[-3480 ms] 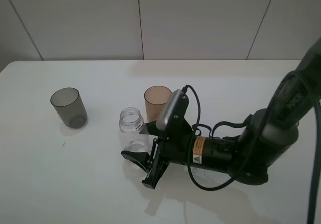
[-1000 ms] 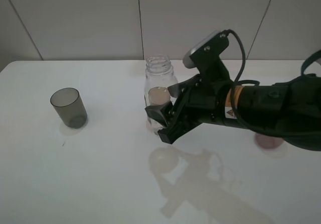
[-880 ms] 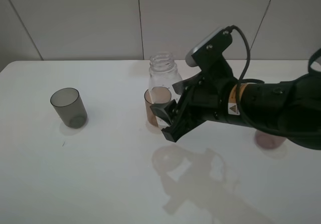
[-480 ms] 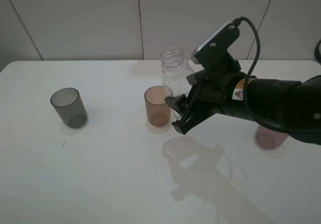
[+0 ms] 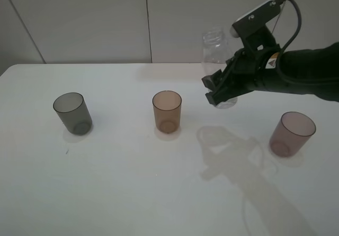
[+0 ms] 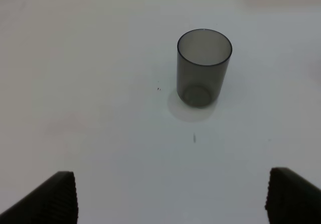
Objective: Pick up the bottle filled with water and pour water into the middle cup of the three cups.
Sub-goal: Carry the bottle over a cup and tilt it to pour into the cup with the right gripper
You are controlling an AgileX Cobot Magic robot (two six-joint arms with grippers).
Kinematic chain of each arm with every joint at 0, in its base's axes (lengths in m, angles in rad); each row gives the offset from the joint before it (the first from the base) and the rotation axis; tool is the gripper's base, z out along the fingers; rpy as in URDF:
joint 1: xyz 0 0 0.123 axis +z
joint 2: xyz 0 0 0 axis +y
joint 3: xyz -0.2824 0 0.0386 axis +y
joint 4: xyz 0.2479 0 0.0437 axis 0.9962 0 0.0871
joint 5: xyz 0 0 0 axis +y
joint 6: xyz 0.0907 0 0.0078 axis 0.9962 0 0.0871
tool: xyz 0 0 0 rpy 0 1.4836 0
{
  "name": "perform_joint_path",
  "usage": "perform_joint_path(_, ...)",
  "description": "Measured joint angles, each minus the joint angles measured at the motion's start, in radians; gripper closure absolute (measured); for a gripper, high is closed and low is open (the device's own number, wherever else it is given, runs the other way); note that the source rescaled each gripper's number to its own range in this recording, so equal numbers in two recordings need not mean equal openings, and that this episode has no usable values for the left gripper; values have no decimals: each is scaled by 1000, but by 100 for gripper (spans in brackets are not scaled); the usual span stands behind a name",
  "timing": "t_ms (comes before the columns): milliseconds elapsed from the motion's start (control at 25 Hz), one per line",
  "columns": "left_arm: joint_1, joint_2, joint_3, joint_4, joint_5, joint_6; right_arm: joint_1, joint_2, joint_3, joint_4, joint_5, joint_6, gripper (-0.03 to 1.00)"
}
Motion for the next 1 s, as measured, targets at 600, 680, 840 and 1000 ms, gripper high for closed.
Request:
perform_joint_path(600, 0, 0, 0, 0, 0, 0, -102, 110, -138, -8, 12, -61, 93)
perform_joint_path(680, 0, 0, 0, 0, 0, 0, -102, 134, -155, -8, 15, -84, 93)
perform_joint_path(840, 0, 0, 0, 0, 0, 0, -101, 166, -170, -74, 14, -124, 93)
perform_joint_path(1000, 0, 0, 0, 0, 0, 0, -78, 193, -170, -198, -7, -132, 93)
